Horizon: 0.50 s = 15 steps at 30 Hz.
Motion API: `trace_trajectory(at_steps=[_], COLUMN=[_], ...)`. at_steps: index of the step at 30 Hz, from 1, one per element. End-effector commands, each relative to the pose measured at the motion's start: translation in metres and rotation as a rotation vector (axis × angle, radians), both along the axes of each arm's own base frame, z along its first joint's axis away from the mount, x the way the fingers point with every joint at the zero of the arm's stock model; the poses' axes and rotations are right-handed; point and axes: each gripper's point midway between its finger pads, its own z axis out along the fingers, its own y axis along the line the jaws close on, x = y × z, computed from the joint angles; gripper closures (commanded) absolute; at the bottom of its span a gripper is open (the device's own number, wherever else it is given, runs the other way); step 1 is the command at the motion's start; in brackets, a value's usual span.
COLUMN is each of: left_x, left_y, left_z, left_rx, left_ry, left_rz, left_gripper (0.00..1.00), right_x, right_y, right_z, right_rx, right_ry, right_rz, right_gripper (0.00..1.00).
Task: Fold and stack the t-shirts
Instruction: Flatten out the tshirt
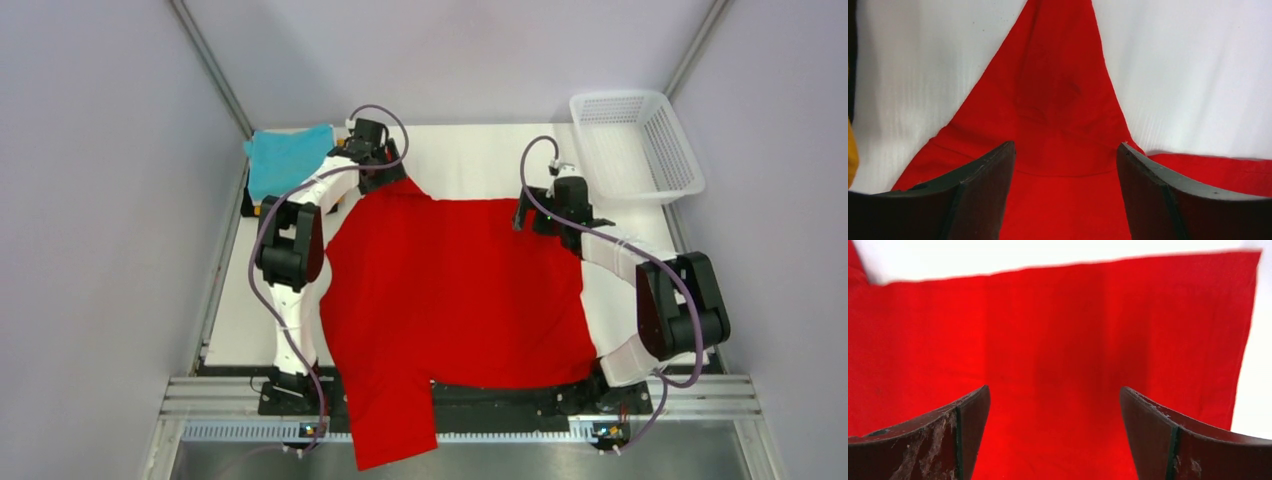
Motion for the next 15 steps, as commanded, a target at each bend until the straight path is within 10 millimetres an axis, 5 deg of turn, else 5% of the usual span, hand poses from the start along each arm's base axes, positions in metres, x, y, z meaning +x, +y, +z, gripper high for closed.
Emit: trace_trajectory(at_steps=[1,9,15], left_x=[0.007,0.012,0.022], left_y=[-0.005,-0.002,-0.013], left_z=[-0.015,-0.037,-0.035], left_rx=[-0.054,-0.047,-0.129], left_ry=[0.015,0.060,0.035], left_rz=[-0.001,0.015,0.008], left_gripper=[0.24,0.31,0.42], right_x=[-0.006,-0.009,-0.009], right_y=[0.008,0.002,0.000], right_z=[-0.015,-0.038,-0.047], right_rx=[0.029,-0.009,-0.022], right_ry=[0.037,0.101,0.126], right_rz=[0.021,-0.003,-0.008], right_gripper=[0.01,0.01,0.01])
